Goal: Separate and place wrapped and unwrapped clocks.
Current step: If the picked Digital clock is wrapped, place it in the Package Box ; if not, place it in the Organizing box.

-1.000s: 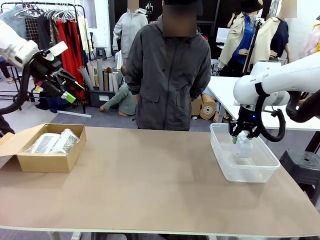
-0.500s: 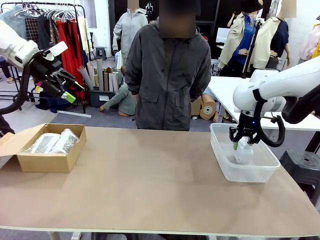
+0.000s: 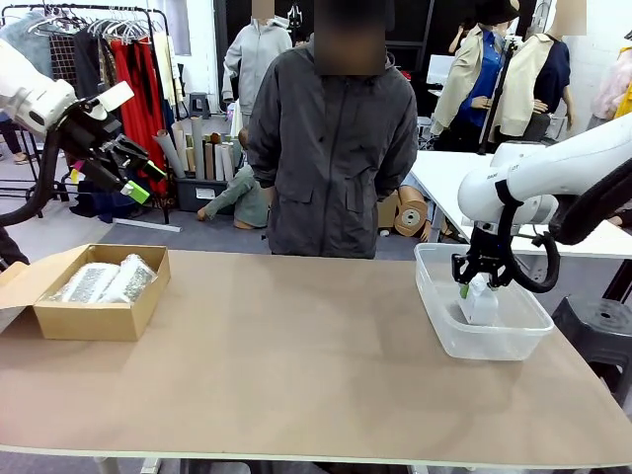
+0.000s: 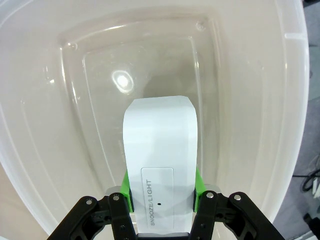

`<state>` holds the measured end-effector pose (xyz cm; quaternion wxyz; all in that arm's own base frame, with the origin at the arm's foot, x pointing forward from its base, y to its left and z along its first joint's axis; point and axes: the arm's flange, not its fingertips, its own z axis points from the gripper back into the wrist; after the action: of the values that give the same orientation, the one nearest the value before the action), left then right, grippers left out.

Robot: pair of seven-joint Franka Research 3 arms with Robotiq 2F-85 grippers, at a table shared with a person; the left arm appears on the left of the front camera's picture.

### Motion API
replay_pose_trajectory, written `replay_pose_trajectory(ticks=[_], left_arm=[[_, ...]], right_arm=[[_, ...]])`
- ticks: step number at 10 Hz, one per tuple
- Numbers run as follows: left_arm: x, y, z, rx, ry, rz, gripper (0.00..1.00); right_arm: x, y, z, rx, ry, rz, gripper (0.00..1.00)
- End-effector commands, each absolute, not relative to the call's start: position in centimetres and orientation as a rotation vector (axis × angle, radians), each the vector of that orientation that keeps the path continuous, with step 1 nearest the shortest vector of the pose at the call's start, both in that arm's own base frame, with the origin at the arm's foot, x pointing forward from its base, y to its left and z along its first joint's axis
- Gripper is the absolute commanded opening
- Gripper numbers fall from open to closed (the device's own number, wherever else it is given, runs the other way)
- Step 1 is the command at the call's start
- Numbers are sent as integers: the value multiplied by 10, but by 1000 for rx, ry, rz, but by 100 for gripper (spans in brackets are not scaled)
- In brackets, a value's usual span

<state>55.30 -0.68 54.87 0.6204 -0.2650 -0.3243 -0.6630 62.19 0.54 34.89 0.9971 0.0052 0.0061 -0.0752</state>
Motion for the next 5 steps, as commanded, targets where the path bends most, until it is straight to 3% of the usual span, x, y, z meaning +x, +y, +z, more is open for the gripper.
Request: replay_pose_trajectory(ticks=[1,4,5], left_arm=[[551,-7,550,-607,-749,-1525,100],[551,-7,550,-607,-749,-1525,100],[551,-7,550,-607,-749,-1525,100]], right_arm=[[629,2,349,40,-5,-137,0],[629,3,344,54,-10,-128,0],[629,3,344,53,-13,-125,7]])
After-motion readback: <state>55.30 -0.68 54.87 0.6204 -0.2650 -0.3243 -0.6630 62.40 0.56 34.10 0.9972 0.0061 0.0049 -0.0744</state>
